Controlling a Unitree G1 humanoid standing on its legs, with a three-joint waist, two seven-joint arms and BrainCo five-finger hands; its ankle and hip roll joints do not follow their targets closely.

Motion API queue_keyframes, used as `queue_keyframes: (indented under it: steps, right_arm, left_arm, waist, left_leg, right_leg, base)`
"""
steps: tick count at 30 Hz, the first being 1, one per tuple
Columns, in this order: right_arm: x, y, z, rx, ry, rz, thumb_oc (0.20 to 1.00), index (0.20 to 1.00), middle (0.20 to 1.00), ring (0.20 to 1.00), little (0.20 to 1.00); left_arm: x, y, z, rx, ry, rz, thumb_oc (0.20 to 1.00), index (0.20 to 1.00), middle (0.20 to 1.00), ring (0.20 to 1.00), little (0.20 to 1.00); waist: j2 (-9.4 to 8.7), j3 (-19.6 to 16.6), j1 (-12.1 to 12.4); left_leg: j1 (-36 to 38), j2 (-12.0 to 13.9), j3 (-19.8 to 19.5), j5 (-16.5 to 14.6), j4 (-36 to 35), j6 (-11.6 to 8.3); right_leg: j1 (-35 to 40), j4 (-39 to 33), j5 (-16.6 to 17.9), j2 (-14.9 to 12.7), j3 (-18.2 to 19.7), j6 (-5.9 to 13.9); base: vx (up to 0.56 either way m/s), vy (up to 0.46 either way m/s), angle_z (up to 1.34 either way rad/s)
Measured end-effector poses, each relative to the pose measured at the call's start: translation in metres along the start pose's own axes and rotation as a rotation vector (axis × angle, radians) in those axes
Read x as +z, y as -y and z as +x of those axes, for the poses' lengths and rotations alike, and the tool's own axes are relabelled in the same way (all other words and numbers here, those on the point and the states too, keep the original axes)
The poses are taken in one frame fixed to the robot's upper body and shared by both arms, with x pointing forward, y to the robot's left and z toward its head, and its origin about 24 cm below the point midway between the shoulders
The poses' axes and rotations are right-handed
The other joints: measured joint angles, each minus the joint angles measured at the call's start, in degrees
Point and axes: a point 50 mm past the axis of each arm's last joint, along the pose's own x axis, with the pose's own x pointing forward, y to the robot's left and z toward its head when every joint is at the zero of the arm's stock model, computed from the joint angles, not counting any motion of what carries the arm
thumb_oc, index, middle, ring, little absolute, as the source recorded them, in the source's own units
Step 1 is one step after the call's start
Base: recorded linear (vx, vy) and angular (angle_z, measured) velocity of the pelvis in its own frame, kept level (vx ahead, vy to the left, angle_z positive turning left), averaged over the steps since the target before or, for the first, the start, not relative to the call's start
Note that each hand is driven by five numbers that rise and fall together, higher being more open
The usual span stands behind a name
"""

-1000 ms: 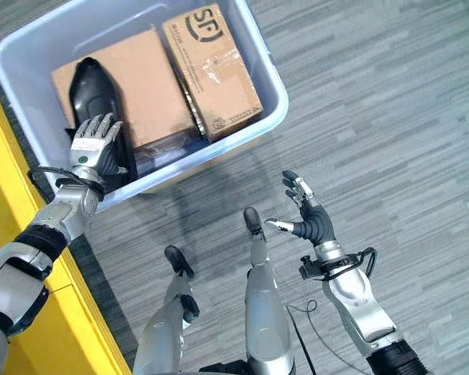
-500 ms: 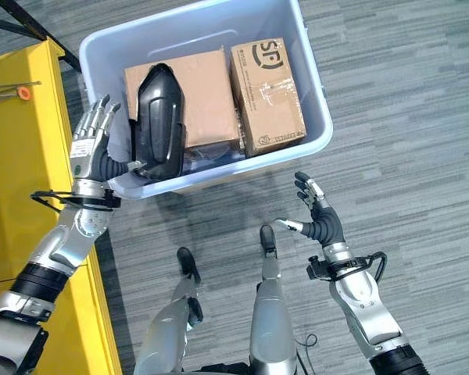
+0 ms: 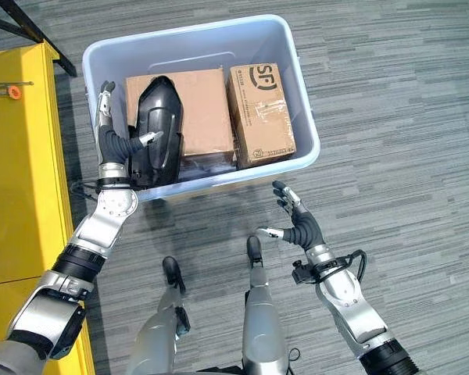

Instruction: Move parts from the plastic box to the shelf.

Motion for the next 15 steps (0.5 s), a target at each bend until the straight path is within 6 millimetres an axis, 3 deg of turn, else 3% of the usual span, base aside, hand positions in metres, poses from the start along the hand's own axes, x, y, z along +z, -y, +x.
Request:
queue_keyframes:
  steps: [4, 9, 13, 15]
  right_arm:
    - [0.002, -0.008, 0.004, 0.037, 0.010, 0.005, 1.000, 1.000, 1.000, 1.000, 1.000]
    - [0.002, -0.007, 0.004, 0.037, 0.009, 0.004, 1.000, 1.000, 1.000, 1.000, 1.000]
    - [0.002, -0.008, 0.005, 0.051, 0.013, 0.004, 1.000, 1.000, 1.000, 1.000, 1.000]
    - [0.002, -0.009, 0.004, 0.053, 0.010, 0.007, 1.000, 1.000, 1.000, 1.000, 1.000]
  left_arm:
    - [-0.006, -0.002, 0.010, 0.036, -0.044, -0.013, 1.000, 1.000, 1.000, 1.000, 1.000]
    - [-0.008, -0.011, 0.017, 0.068, -0.050, 0.006, 1.000, 1.000, 1.000, 1.000, 1.000]
    - [-0.008, -0.025, 0.042, 0.111, -0.051, 0.085, 1.000, 1.000, 1.000, 1.000, 1.000]
    - [-0.009, -0.030, 0.044, 0.119, -0.057, 0.090, 1.000, 1.000, 1.000, 1.000, 1.000]
  waist:
    - [-1.79, 0.36, -0.48]
    - [-2.75, 0.71, -0.77]
    - [-4.84, 1.11, -1.16]
    - [-5.59, 1.47, -1.32]
  left_leg:
    - [-0.32, 0.54, -0.13, 0.24, 0.01, -0.16]
    - [-0.96, 0.87, -0.42, 0.23, 0.44, -0.35]
    - [-4.14, 1.24, -1.44, -0.08, 2.02, -0.54]
    - [-4.29, 1.39, -1.50, -0.06, 2.09, -0.57]
  right_leg:
    - [-0.11, 0.00, -0.03, 0.46, -0.21, -0.07]
    - [-0.29, -0.01, -0.18, 0.72, -0.63, -0.30]
    - [-2.57, 0.03, 0.22, 1.09, -0.81, -0.69]
    - [-2.65, 0.03, 0.26, 1.24, -0.82, -0.74]
  base:
    - [-0.01, -0.003, 0.03]
    - [-0.01, -0.006, 0.03]
    - [-0.01, -0.008, 0.03]
    - [0.00, 0.000, 0.00]
